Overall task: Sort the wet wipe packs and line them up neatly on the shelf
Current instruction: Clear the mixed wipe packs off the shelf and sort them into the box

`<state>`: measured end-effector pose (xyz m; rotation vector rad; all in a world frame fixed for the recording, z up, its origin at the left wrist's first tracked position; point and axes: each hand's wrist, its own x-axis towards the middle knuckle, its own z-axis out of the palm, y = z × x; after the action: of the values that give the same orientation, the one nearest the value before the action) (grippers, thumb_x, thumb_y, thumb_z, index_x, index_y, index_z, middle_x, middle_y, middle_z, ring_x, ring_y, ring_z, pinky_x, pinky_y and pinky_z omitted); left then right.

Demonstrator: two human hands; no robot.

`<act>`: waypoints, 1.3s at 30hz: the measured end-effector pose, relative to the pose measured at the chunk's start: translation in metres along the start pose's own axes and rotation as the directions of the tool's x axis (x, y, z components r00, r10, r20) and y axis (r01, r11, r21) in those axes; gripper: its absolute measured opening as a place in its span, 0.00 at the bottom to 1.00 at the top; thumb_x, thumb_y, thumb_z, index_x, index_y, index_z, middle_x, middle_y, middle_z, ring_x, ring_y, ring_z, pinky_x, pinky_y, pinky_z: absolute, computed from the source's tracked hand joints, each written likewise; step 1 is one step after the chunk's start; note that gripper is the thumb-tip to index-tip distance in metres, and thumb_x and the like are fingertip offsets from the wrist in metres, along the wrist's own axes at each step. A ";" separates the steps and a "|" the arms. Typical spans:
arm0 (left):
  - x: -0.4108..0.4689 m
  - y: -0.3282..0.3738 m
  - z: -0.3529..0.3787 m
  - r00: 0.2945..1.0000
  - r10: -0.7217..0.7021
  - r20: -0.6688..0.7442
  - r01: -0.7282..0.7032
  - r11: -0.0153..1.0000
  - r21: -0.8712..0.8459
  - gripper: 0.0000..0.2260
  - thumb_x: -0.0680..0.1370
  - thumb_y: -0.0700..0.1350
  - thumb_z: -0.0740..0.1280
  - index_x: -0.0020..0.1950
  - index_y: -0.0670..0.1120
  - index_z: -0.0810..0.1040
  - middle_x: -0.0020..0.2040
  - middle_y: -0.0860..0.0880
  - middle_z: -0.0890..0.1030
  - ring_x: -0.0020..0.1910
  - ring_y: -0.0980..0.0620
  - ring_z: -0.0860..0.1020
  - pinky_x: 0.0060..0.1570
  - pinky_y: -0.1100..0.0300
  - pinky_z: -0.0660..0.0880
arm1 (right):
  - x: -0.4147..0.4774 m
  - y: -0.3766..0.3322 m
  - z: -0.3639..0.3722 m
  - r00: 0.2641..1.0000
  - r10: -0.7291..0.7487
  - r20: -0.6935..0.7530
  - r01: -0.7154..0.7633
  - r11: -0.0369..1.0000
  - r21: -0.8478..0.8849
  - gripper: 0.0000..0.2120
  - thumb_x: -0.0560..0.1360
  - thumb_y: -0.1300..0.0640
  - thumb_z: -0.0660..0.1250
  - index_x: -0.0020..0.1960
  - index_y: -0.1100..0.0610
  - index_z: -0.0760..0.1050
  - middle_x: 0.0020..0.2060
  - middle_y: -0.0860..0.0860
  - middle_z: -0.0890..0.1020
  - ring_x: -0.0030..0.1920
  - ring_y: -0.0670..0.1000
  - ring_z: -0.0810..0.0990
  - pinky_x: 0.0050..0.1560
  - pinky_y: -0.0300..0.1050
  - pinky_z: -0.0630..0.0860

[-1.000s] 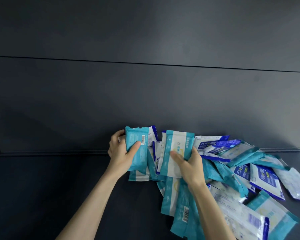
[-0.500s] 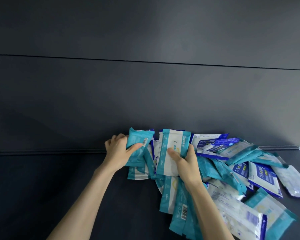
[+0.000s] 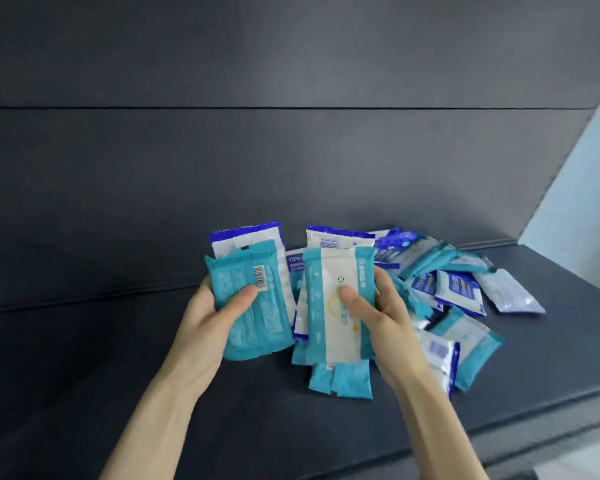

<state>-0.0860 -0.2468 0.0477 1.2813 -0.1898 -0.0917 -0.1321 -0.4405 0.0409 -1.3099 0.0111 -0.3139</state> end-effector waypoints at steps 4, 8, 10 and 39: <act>-0.044 -0.022 0.020 0.984 -0.104 0.143 0.104 0.995 0.008 0.17 0.72 0.45 0.67 0.61 0.49 0.77 0.55 0.52 0.83 0.55 0.53 0.81 0.55 0.51 0.75 | -0.068 0.004 -0.019 0.987 -0.025 -0.158 0.024 1.000 -0.007 0.13 0.77 0.60 0.63 0.61 0.52 0.73 0.52 0.49 0.84 0.51 0.50 0.83 0.46 0.40 0.79; -0.088 -0.051 0.041 0.925 -0.176 0.336 0.161 0.984 0.071 0.18 0.73 0.45 0.67 0.62 0.51 0.75 0.56 0.52 0.83 0.56 0.53 0.80 0.55 0.52 0.76 | -0.149 0.017 -0.041 0.935 -0.037 -0.352 0.017 0.998 -0.061 0.14 0.75 0.55 0.68 0.60 0.54 0.73 0.52 0.53 0.83 0.51 0.55 0.83 0.48 0.47 0.80; -0.115 -0.065 0.056 0.877 -0.230 0.422 0.207 0.973 0.099 0.17 0.73 0.46 0.67 0.62 0.50 0.75 0.55 0.52 0.83 0.55 0.54 0.81 0.52 0.54 0.78 | -0.192 0.020 -0.053 0.896 -0.023 -0.444 -0.014 0.997 -0.080 0.15 0.74 0.52 0.66 0.59 0.54 0.73 0.52 0.54 0.83 0.51 0.57 0.83 0.49 0.50 0.81; -0.476 -0.333 0.374 0.182 -0.811 0.555 0.438 0.572 0.693 0.11 0.80 0.43 0.62 0.62 0.45 0.68 0.56 0.46 0.80 0.49 0.51 0.82 0.39 0.59 0.80 | -0.622 0.045 -0.364 0.136 0.256 -0.957 -0.176 0.957 0.231 0.12 0.78 0.57 0.64 0.59 0.58 0.67 0.50 0.56 0.82 0.46 0.52 0.84 0.39 0.44 0.82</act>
<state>-0.6116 -0.6117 -0.2121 1.5424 -0.5218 -1.5992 -0.7850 -0.6294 -0.2030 -0.7773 1.3485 -0.8868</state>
